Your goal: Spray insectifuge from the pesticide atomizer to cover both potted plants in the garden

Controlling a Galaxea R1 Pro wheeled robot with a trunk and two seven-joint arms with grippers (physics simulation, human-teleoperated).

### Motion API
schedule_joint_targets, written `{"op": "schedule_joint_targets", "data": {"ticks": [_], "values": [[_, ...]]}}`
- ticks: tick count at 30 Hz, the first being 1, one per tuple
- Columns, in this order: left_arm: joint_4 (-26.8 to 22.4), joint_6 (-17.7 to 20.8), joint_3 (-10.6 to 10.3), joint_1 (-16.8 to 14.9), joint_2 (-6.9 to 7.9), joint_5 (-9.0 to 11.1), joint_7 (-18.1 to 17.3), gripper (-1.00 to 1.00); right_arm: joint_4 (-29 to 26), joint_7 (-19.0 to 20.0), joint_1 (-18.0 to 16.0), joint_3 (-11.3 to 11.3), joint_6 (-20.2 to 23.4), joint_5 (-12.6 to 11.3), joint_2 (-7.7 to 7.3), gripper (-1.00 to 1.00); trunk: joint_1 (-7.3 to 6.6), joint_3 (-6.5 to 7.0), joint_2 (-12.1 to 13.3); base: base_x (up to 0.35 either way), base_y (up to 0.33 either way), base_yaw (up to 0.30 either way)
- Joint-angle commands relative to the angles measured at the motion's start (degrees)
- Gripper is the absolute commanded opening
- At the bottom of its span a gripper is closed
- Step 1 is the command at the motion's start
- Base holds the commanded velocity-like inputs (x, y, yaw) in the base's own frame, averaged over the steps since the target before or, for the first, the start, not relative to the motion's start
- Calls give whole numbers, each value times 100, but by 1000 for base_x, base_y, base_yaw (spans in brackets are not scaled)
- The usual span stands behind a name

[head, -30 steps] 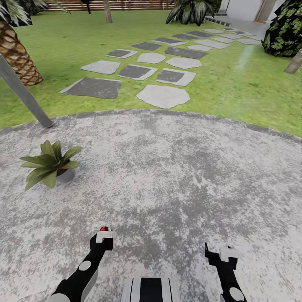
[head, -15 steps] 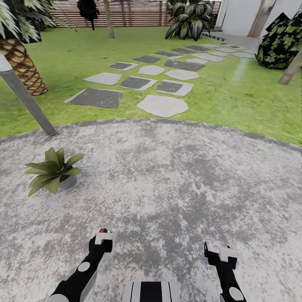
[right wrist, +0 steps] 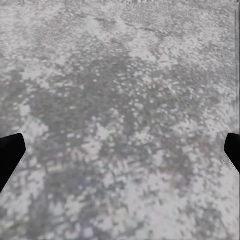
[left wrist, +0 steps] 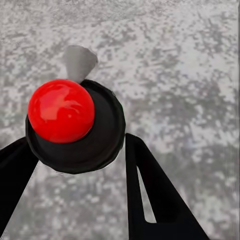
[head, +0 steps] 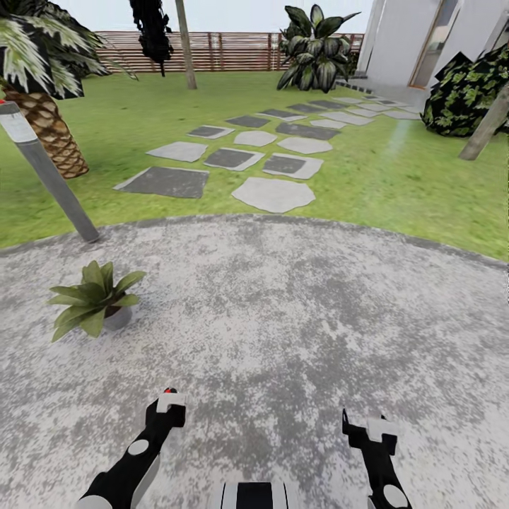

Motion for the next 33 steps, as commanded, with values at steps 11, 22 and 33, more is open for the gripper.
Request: {"op": "schedule_joint_targets", "data": {"ticks": [11,22,33], "values": [[-11,45,-1,-4,5,-28,21,-100,-425,-16,-7,-21,-4,11,194,100,-29,335,14,0,0,0],[-1,358,48,21,106,-8,36,-100,-342,25,1,-3,-12,12,32,100,-57,672,28,0,0,0],[-59,362,64,129,269,17,28,-100,-329,9,1,3,-16,20,4,100,-86,920,43,0,0,0]]}}
